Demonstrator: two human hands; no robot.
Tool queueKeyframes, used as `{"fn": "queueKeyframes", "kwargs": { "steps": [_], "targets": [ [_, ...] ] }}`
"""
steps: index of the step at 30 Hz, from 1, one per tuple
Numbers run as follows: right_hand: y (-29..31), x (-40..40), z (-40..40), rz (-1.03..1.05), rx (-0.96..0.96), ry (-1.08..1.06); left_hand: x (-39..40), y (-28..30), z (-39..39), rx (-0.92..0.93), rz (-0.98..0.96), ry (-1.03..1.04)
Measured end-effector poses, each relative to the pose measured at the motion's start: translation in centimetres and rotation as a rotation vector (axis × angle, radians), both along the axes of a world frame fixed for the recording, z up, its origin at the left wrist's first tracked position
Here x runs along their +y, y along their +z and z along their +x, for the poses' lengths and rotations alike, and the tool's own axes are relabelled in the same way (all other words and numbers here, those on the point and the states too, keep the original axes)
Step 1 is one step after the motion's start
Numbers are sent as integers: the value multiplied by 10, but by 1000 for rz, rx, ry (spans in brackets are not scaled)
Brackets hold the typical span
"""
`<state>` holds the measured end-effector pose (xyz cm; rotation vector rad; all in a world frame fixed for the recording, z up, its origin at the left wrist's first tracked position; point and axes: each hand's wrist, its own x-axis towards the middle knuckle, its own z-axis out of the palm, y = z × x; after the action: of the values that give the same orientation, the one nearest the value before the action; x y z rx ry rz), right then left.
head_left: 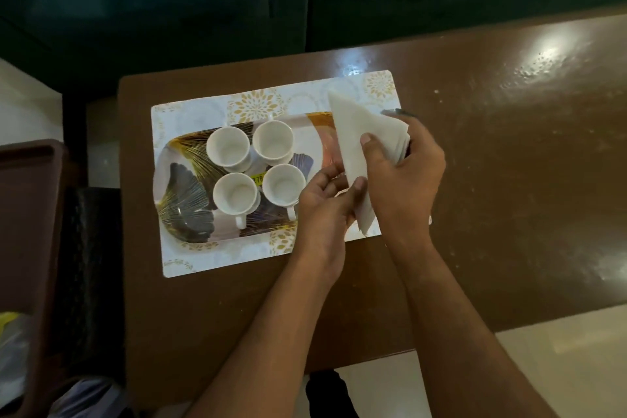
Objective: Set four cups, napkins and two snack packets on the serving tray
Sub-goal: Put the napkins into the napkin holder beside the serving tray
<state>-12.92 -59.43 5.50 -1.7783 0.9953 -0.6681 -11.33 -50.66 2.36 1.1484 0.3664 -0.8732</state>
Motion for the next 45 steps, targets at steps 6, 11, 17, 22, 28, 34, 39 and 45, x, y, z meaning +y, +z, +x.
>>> {"fn": "queueKeyframes", "kwargs": {
  "steps": [6,11,17,22,28,34,39,45],
  "targets": [
    [-14,-55,-4,-243,48,-149,-42,-18,-11,-74,76,-49],
    [-24,-79,-2,-377,159,-162,-58,-24,-14,-118,160,-79],
    [-24,-86,-1,-462,197,-154,-67,-28,-15,-156,219,-117],
    [-22,-92,-1,-491,198,-155,-74,-29,-15,-170,233,-131],
    [-36,-94,-6,-435,266,-59,-83,-33,-17,-174,240,-136],
    [-45,-95,-11,-390,268,-25,-88,-35,-21,-204,275,-151],
    [-44,-97,-11,-393,262,-21,-94,-35,-23,-246,331,-169],
    [-43,-96,-9,-425,256,-3,-96,-34,-23,-262,360,-186]
  ]
}}
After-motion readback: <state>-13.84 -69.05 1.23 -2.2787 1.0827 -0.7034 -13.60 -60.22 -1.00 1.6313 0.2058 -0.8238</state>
